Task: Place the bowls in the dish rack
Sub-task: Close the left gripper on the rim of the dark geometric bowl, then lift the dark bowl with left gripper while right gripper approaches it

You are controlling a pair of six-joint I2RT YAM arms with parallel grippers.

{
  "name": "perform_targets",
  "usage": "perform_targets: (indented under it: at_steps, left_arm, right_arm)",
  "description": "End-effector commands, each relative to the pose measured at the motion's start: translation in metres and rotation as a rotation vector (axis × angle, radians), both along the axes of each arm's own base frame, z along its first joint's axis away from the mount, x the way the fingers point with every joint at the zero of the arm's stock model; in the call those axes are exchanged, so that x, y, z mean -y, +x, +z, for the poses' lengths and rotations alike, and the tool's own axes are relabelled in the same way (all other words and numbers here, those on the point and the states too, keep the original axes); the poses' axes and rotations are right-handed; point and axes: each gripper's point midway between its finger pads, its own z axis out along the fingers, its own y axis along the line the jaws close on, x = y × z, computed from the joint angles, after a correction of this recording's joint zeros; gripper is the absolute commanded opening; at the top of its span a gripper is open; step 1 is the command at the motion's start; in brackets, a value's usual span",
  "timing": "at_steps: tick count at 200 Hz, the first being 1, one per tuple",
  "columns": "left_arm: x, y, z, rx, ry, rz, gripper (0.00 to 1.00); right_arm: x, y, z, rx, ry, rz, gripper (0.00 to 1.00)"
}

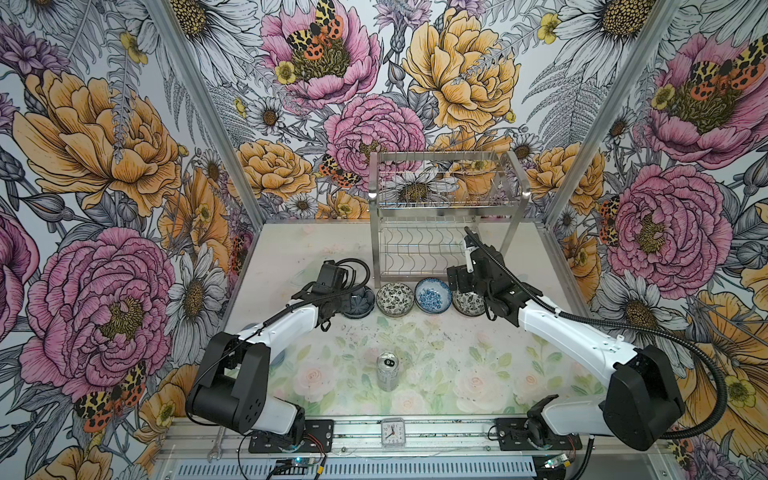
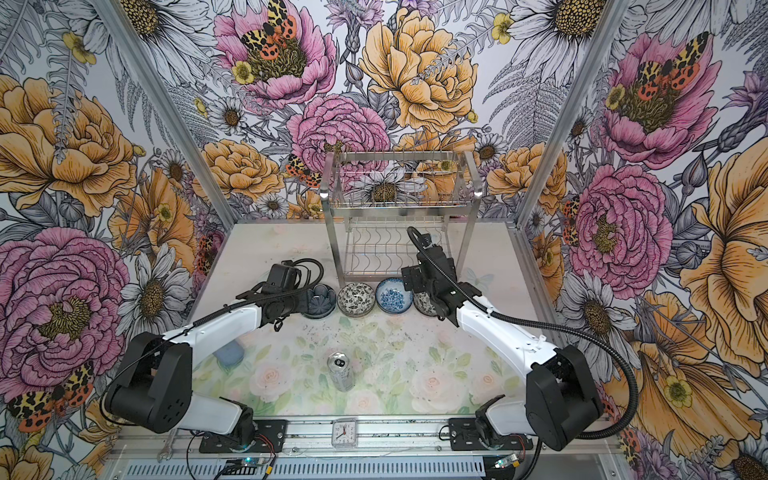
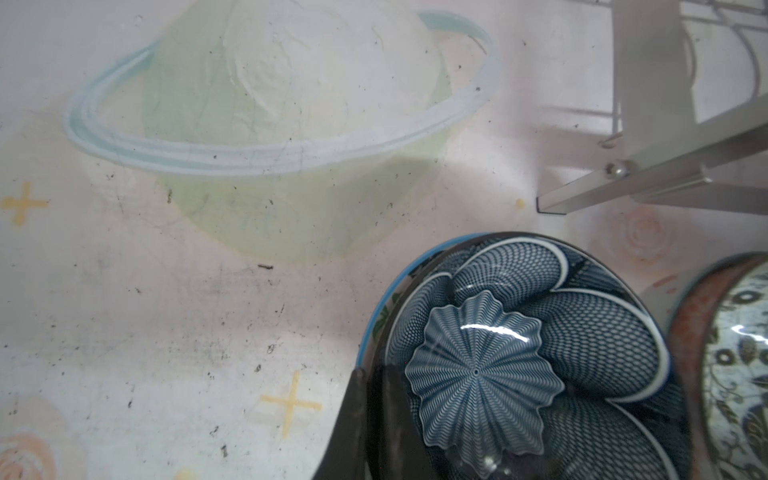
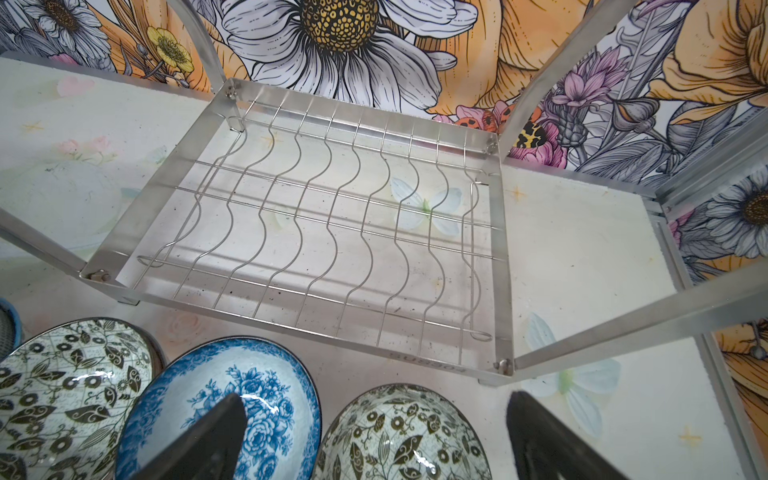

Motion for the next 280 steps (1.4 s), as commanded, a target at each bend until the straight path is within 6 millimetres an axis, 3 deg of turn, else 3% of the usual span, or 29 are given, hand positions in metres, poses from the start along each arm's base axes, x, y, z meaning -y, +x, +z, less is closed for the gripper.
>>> perform_targets:
  at_steps: [1, 59, 105, 141, 175, 218, 245, 280]
  left_arm:
    - [-0.006, 0.002, 0.004, 0.011, 0.026, 0.014, 0.0]
    - [-0.015, 0.004, 0.027, 0.064, 0.043, 0.029, 0.0]
    - [-0.013, 0.016, 0.075, 0.182, 0.058, 0.001, 0.0]
    - [-0.008, 0.015, 0.112, 0.275, 0.053, -0.033, 0.0]
    - [0.024, 0.007, 0.153, 0.385, 0.031, -0.14, 0.0]
    - [0.08, -0.006, 0.192, 0.491, -0.105, -0.269, 0.0]
    - [0.112, -0.011, 0.199, 0.522, -0.183, -0.328, 0.0]
    - [0.142, -0.009, 0.193, 0.52, -0.243, -0.364, 0.0]
  right_arm:
    - [0.002, -0.001, 0.002, 0.009, -0.016, -0.005, 1.0]
    - [0.003, -0.002, 0.003, 0.006, -0.03, 0.003, 1.0]
    - [0.004, -0.005, 0.014, 0.021, -0.039, 0.017, 1.0]
    - [-0.007, -0.011, 0.031, 0.018, 0.014, 0.073, 1.0]
    - [-0.025, -0.026, 0.059, 0.022, 0.133, 0.149, 1.0]
    - [-0.044, -0.047, 0.09, 0.038, 0.301, 0.195, 1.0]
    - [-0.056, -0.058, 0.096, 0.025, 0.381, 0.213, 0.99]
    - [-0.072, -0.063, 0.094, 0.005, 0.471, 0.226, 0.94]
